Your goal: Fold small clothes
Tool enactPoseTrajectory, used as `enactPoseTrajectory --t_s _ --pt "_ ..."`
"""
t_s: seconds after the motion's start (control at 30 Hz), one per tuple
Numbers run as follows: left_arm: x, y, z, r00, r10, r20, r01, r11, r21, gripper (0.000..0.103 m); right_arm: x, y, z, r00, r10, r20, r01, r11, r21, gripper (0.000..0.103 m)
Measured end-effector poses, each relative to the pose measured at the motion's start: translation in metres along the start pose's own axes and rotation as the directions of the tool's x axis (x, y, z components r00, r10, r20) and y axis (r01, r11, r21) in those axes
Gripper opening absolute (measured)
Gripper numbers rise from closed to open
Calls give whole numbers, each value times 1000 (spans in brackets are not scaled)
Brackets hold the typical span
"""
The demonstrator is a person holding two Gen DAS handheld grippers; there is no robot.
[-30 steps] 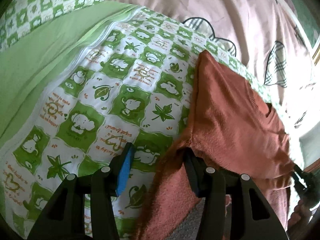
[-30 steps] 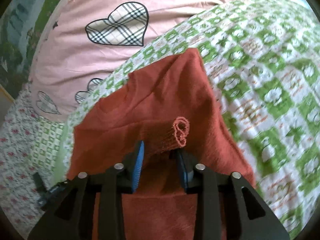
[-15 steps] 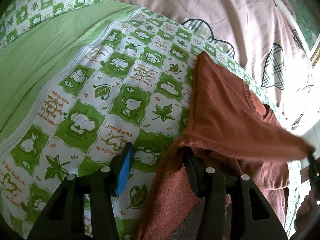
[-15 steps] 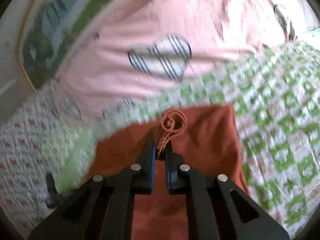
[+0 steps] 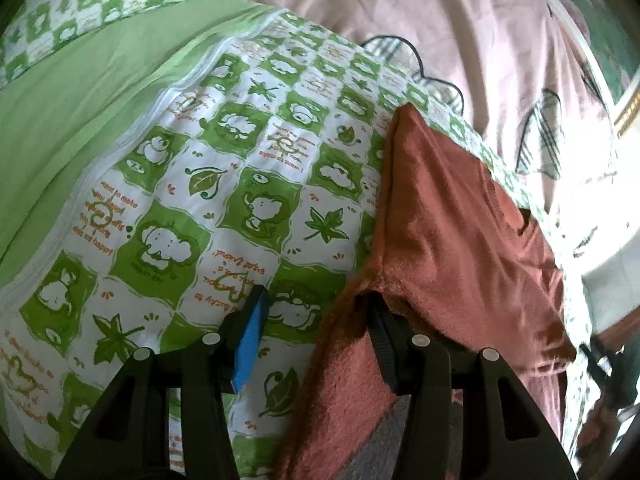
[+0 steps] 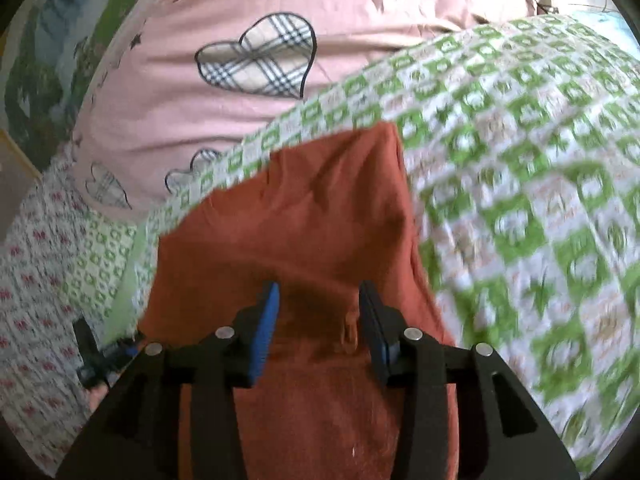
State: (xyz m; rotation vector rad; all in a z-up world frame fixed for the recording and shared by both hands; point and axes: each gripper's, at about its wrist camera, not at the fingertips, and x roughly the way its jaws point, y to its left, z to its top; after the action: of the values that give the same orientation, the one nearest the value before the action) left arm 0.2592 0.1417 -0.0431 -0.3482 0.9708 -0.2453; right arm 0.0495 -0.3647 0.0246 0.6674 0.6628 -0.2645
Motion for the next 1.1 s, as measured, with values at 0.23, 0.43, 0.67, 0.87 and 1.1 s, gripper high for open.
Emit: enactPoseTrajectory --t_s 0.23,0.43,0.67,0.87,1.1 --pt "-27 -5 -5 999 -37 -25 39 995 96 49 52 12 23 990 -86 -115 67 985 -160 41" --pt "-23 -19 6 1000 -11 -16 12 994 110 50 67 49 -18 959 -139 -247 26 911 -411 41" --pt "-5 -30 19 1000 25 -18 -23 994 107 50 36 19 -2 979 64 -192 -104 972 -209 41" --pt "6 -31 31 999 39 -16 -37 997 70 50 61 -4 16 983 31 -182 -52 992 -112 37" --pt "20 -40 26 998 55 -43 -49 992 116 51 88 31 -2 955 -23 -295 -73 948 -310 33"
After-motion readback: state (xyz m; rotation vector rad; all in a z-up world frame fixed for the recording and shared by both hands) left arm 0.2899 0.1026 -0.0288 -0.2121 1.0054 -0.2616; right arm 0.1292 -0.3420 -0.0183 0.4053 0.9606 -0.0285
